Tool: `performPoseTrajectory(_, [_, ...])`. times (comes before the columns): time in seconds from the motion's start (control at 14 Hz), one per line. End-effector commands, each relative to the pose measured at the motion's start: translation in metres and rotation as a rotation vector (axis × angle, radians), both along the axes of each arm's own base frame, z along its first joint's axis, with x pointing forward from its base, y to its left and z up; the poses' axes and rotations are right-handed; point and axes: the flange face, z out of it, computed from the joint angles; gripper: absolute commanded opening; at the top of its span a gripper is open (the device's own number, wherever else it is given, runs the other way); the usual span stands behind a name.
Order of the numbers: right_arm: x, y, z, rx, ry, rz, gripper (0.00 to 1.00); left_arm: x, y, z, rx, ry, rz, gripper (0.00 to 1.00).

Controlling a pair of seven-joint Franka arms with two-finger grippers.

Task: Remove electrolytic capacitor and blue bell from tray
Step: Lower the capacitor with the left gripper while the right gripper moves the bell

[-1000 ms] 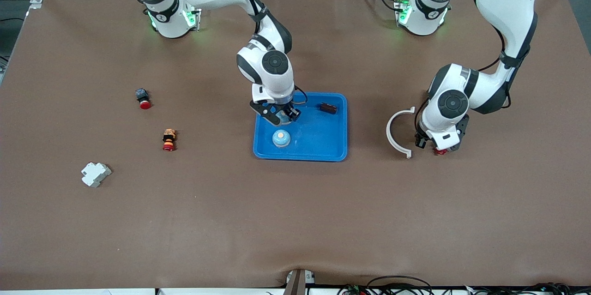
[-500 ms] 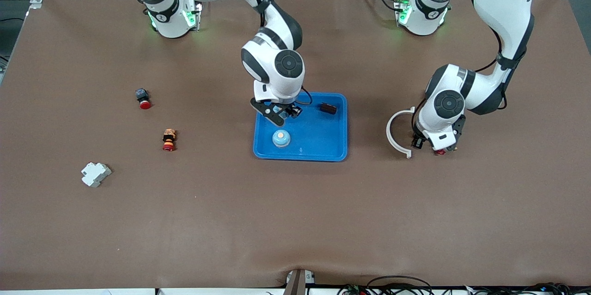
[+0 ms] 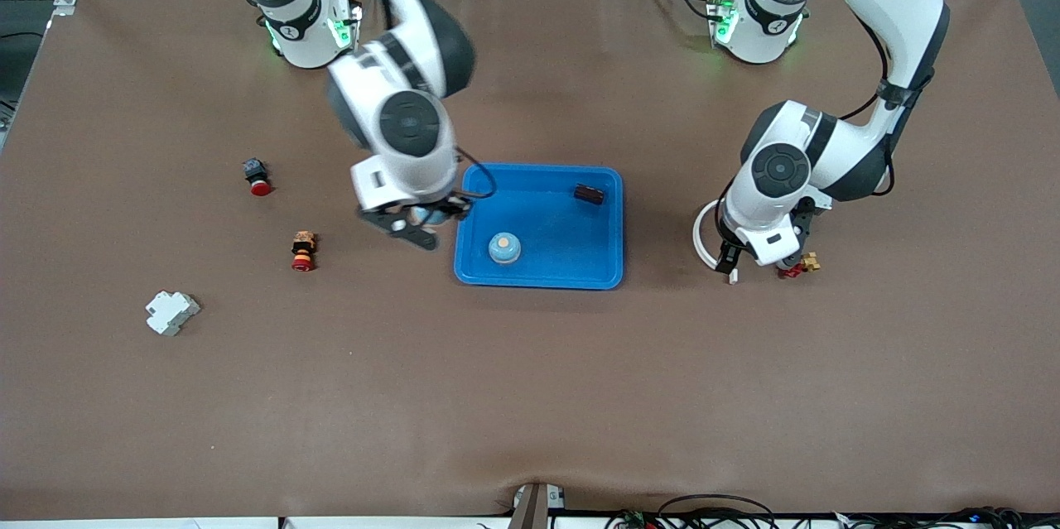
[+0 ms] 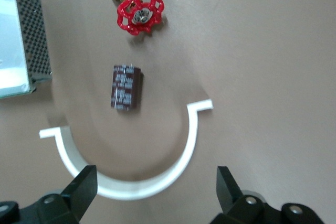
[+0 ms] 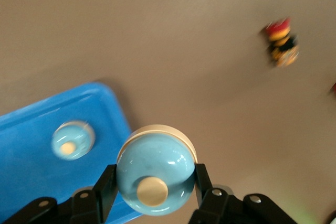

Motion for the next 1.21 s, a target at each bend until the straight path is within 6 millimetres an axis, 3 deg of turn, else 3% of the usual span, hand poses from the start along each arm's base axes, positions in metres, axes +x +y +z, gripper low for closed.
performPoseTrajectory(0.0, [0.0, -0.071, 0.018, 0.03, 0.016, 0.092, 0.0, 0.001, -0.034, 0.03, 0.015, -0.001, -0.006, 1.0])
performPoseTrajectory(0.14, [0.011, -0.123, 0.021, 0.053, 0.023, 0.157, 0.0, -0.007, -0.068, 0.039, -0.011, -0.018, 0.007, 1.0])
performPoseTrajectory(0.36, [0.025, -0.189, 0.023, 0.085, 0.023, 0.235, 0.0, -0.031, -0.117, 0.035, -0.016, -0.027, 0.044, 1.0])
performPoseTrajectory(0.57, [0.025, -0.243, 0.003, 0.111, -0.007, 0.316, 0.0, -0.045, -0.163, 0.023, -0.023, -0.03, 0.114, 1.0])
performPoseTrajectory(0.71, [0.024, -0.282, -0.015, 0.122, -0.037, 0.357, 0.0, -0.048, -0.172, 0.018, -0.024, -0.026, 0.131, 1.0])
performPoseTrajectory(1.0, [0.014, -0.335, -0.049, 0.134, -0.054, 0.398, 0.0, -0.054, -0.205, -0.014, -0.034, 0.015, 0.162, 1.0])
performPoseTrajectory(1.14, [0.003, -0.348, -0.068, 0.135, -0.065, 0.414, 0.0, -0.055, -0.219, -0.033, -0.032, 0.033, 0.155, 1.0])
